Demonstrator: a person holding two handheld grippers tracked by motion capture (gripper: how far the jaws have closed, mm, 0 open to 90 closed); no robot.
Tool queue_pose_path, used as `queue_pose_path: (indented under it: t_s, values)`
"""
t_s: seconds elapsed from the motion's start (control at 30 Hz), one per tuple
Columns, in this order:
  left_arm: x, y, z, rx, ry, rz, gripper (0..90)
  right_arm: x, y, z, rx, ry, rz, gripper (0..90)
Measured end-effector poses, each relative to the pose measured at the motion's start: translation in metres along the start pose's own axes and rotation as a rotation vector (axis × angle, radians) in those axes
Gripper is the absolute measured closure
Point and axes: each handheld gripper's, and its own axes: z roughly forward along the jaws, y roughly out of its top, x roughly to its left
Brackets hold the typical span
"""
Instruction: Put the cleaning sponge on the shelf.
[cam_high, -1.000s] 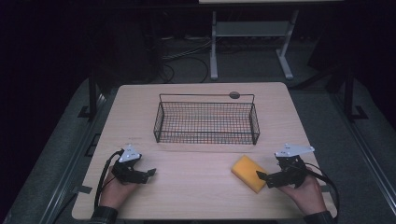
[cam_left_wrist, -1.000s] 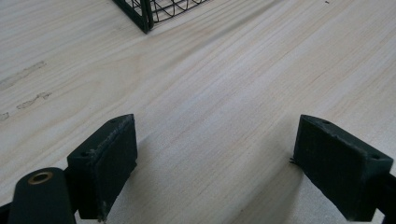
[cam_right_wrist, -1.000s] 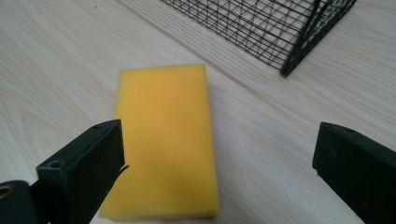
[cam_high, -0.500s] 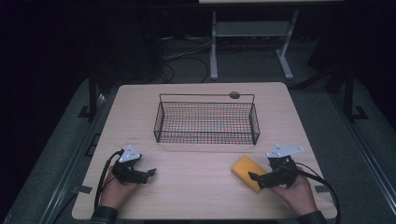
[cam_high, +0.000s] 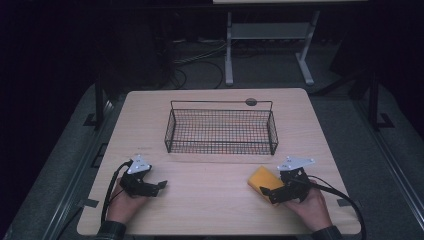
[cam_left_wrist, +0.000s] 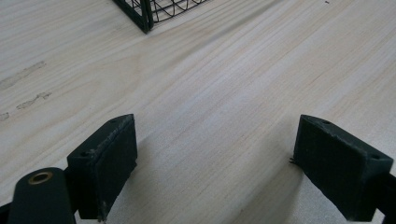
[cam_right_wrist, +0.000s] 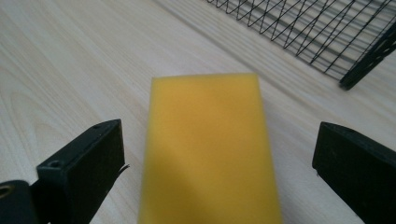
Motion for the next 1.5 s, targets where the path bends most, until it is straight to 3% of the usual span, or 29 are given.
queue_pose_path:
  t_s: [0.5,0.83,1.03,1.4,1.5]
  values:
    - [0.000,0.000,0.000,0.000,0.000,0.000,12.7,0.002,-0.008,0.011,0.030,0.000,-0.002,4.7]
    - [0.000,0.000,0.000,0.000,0.000,0.000,12.7,0.004,-0.012,0.017,0.062,-0.009,-0.031,5.8]
    - [0.000,0.000,0.000,0.000,0.000,0.000,12.7,0.004,-0.013,0.019,0.079,-0.004,-0.051,12.1]
    - [0.000,0.000,0.000,0.000,-0.001,0.000,12.7,0.004,-0.014,0.020,0.099,-0.009,-0.071,15.3]
    - [0.000,0.000,0.000,0.000,0.000,0.000,12.7,0.004,-0.014,0.019,0.098,-0.008,-0.078,21.1]
